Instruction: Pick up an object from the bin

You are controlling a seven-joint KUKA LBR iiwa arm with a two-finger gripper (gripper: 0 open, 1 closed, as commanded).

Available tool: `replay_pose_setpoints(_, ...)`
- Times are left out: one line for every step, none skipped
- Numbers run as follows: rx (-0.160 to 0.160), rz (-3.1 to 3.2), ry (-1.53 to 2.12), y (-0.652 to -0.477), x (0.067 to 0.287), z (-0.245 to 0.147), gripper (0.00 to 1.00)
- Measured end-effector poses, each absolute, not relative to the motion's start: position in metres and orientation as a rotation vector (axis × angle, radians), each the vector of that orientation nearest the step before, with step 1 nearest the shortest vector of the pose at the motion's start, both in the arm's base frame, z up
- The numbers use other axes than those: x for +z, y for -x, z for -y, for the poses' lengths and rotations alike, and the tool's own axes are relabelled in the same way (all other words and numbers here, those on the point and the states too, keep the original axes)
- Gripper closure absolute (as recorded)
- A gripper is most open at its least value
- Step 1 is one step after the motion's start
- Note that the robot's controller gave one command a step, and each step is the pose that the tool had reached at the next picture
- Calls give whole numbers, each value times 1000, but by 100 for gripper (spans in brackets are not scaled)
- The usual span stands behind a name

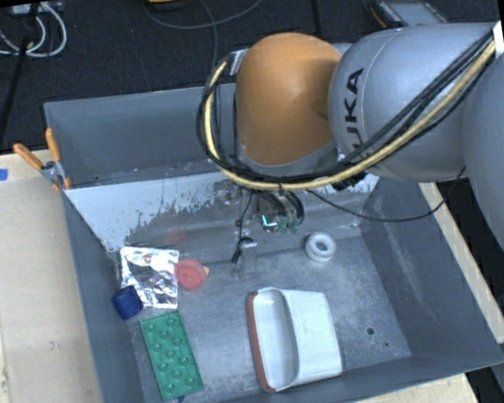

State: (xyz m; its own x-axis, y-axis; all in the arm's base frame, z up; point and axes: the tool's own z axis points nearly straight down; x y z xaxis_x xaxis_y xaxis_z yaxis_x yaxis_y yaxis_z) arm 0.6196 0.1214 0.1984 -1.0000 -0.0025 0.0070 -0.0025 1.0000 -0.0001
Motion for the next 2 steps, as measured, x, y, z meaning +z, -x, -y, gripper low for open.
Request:
replay_pose_setpoints(0,3098,-529,-579,236,-117,0)
replay_pose_setpoints(-1,2900,-1194,-576,171,-61,0)
